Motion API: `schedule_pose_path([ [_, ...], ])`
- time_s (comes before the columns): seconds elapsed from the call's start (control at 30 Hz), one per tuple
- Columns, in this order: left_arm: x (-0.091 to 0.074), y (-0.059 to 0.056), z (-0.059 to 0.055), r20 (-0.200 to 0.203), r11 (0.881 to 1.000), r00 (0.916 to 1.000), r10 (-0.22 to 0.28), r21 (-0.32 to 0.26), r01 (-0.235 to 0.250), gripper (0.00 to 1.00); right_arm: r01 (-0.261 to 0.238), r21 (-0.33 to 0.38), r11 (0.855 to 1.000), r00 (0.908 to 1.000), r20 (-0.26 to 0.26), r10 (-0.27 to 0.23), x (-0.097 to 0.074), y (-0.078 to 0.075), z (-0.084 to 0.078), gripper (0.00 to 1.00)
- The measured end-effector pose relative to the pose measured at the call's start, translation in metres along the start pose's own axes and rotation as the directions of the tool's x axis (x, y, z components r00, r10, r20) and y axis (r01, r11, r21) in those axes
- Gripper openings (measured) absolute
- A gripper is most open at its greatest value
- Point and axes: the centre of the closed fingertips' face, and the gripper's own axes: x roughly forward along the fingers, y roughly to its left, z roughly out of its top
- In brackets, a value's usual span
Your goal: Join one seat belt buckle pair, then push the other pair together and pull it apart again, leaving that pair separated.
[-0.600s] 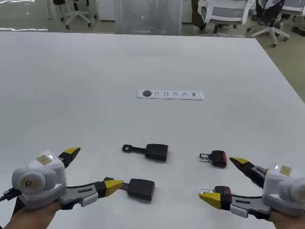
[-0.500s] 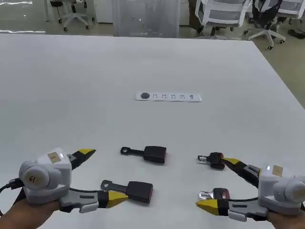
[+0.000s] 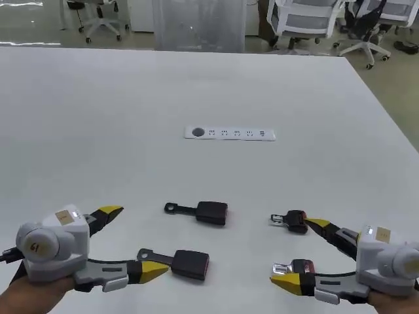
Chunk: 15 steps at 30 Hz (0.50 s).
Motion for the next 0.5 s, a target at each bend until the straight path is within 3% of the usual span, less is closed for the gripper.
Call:
schedule_pose_path([
  [0.5,-0.0106,0.0033,-0.0083,0.001,0.999,0.9995,0.03,-0.041,-0.03,0.98,0.024,0.025,0.999,0.9997,-0.012,-0.023,-0.003,-0.0013,-0.009,0.94],
])
